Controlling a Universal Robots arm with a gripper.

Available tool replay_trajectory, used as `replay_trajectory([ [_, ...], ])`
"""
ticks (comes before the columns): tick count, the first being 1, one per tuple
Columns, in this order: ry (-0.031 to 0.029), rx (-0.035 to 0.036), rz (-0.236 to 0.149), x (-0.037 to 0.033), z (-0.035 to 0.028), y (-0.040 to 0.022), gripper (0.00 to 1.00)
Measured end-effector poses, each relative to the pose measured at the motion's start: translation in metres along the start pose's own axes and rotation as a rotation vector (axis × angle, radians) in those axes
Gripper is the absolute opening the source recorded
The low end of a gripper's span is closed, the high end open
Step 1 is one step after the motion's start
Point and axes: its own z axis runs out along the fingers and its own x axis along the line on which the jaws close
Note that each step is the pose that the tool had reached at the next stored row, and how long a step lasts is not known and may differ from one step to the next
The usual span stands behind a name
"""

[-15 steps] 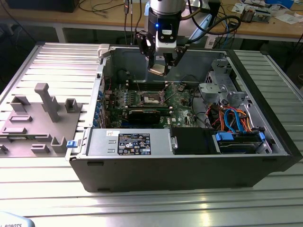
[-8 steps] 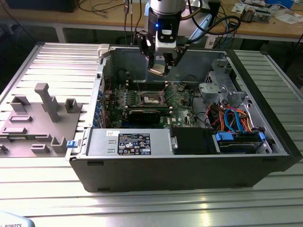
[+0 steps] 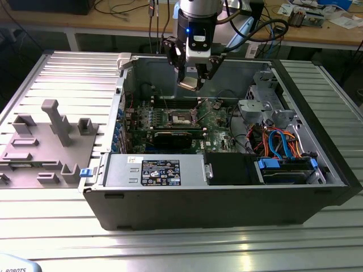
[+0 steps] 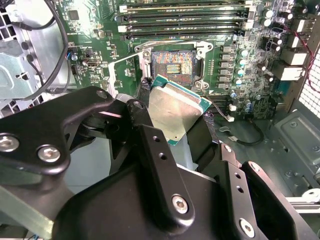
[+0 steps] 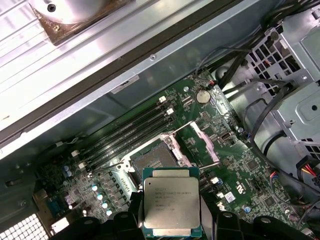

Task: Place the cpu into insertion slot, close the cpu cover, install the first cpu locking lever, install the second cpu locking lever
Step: 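Place the cpu into insertion slot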

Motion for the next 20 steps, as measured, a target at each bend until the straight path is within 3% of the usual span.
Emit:
replay_trajectory([
  [20, -0.0011, -0.0003, 0.018, 0.0000, 0.0000, 0.0000, 0.54],
])
